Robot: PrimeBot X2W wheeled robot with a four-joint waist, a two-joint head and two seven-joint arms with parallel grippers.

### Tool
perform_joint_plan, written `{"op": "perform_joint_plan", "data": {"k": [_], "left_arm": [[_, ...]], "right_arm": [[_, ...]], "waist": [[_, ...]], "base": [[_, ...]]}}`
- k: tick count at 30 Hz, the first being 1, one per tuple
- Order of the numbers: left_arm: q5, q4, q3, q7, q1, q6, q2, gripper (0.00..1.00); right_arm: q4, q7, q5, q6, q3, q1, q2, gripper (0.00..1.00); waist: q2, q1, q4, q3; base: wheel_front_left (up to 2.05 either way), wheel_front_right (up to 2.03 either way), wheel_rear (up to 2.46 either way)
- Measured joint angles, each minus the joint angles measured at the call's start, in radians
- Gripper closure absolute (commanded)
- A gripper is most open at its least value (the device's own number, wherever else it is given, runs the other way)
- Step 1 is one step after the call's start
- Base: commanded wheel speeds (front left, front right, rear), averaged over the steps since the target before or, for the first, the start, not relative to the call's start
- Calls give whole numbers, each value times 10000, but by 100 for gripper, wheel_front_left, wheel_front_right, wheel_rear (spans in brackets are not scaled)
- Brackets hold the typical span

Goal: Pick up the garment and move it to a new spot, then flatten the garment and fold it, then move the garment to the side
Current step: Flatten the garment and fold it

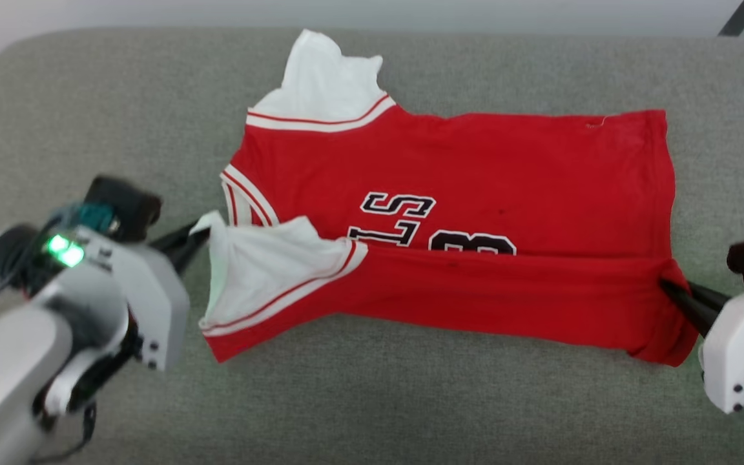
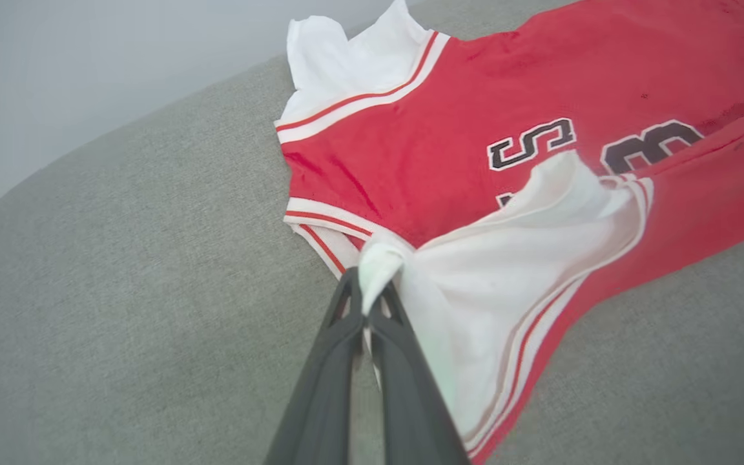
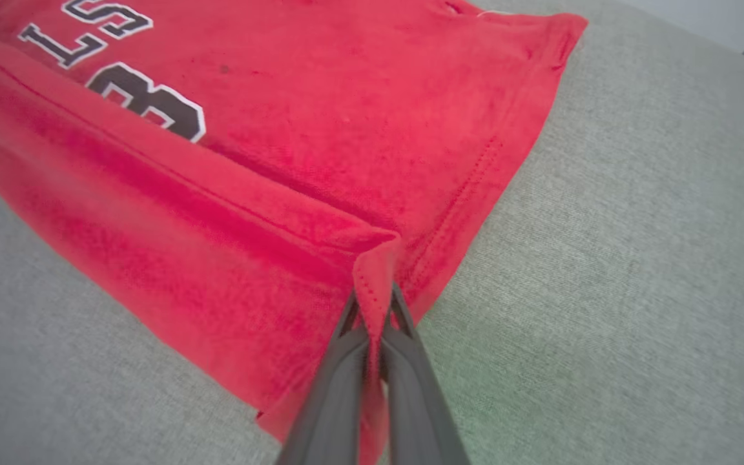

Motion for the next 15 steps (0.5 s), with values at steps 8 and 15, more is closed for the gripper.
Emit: {"op": "perform_joint_plan", "data": {"k": [8,15], "left_arm": [[349,2445,-477,370,-1695,-1603,-1076,100],[293,4445,-907,725,-2435,-2485,-1916,100]], "right_arm": [[700,351,82,0,637,-1168,79,100],[1045,512,341,0,1035,-1785,69,100]], "waist": [[0,0,-129,642],[0,0,-244,1109]], "base": [[0,0,0],[0,0,0]]}}
